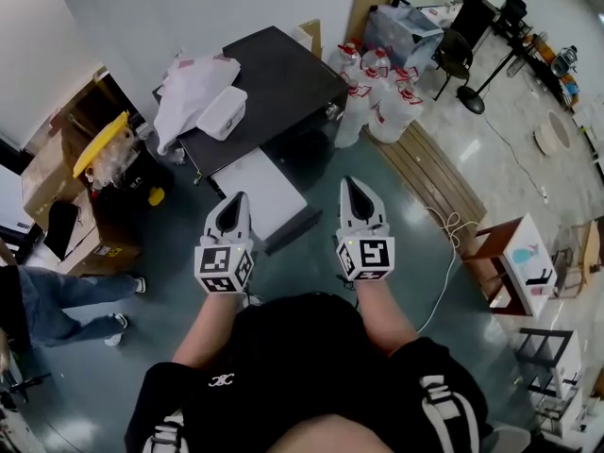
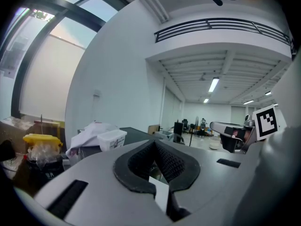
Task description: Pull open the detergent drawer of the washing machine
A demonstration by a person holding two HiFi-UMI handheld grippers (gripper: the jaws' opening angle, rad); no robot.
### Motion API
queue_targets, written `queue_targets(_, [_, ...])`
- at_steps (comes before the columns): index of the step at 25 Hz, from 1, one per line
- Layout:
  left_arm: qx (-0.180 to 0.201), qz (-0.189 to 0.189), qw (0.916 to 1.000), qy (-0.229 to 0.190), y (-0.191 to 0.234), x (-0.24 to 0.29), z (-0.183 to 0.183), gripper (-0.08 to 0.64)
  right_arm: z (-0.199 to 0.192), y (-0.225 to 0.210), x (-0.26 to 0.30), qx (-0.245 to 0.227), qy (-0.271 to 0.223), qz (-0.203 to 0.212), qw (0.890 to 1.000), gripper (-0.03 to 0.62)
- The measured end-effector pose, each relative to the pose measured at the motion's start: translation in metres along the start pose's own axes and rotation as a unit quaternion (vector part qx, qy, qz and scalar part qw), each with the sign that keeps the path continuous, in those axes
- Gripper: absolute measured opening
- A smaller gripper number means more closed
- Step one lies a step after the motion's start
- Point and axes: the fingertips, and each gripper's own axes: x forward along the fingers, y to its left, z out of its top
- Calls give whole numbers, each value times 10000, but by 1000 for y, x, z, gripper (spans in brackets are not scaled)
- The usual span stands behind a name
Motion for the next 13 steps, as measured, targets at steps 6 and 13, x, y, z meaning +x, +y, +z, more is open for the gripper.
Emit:
queue_targets(6, [42, 9, 10000, -35, 0, -5, 4, 2, 3, 6, -2, 0, -79, 48, 10000, 2])
queue_targets(13, [56, -16, 10000, -46, -8, -7, 7, 2, 2, 8, -10, 56, -120, 150, 9998, 2])
